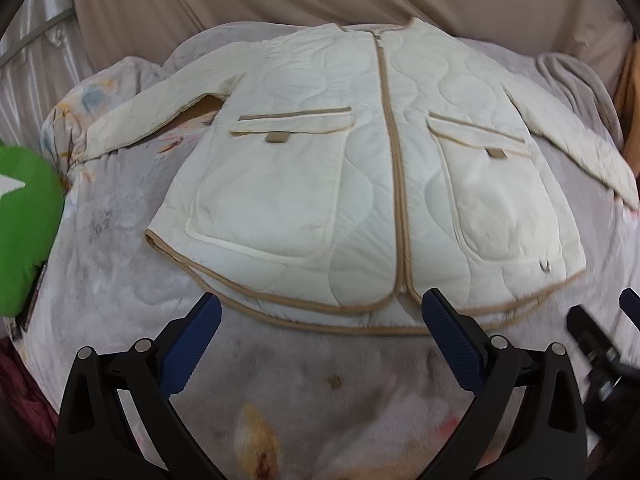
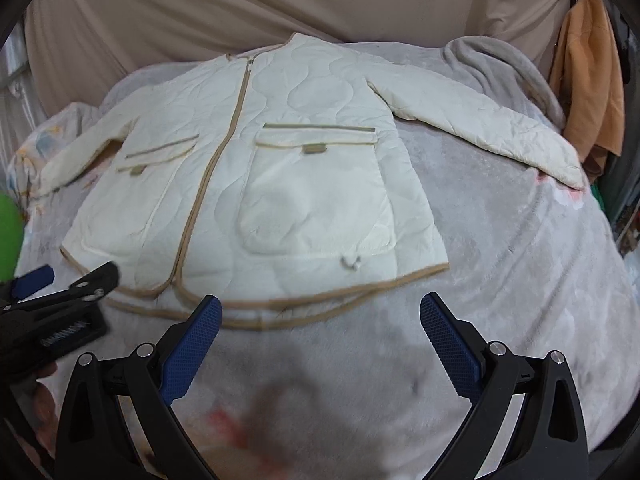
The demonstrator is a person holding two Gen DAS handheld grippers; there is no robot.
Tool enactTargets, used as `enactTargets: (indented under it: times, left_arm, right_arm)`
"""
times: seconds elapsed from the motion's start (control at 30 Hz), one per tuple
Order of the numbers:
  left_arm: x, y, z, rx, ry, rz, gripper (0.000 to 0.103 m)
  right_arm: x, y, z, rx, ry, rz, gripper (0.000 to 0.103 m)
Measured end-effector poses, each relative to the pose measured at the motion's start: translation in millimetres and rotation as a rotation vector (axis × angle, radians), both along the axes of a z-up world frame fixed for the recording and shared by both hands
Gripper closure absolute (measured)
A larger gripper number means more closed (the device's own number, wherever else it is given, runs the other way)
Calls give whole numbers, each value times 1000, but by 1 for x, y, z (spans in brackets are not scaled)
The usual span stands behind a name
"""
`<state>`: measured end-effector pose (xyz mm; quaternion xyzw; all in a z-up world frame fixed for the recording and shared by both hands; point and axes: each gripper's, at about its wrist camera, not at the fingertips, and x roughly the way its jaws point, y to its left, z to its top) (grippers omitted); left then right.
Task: Fold large clothes
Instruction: 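Move both tools toward the jacket sleeves and hem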
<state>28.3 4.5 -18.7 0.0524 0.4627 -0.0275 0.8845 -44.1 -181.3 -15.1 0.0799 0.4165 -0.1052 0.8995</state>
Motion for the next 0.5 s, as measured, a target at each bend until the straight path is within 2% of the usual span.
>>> enactTargets:
  times: [0.1,0.2,0.27,0.37,0.5]
  left_arm:
    - [19,23,7,-51,-29,76,5]
    - [38,48,17,-91,-71,151,5]
    - [48,58,24,-85,-98,193,5]
    - [64,71,32,-60,-138,273,5]
    - [83,81,34,-96,-144,356,5]
  right_arm:
    - [10,-60,7,48,-76,-48,5]
    - [17,-148,16,117,-174,-176,5]
    - [17,-207,17,150,-223,-294,5]
    - [15,-297,3,248,-272,-491,5]
    - [21,-387,-26,366,-304,-684,5]
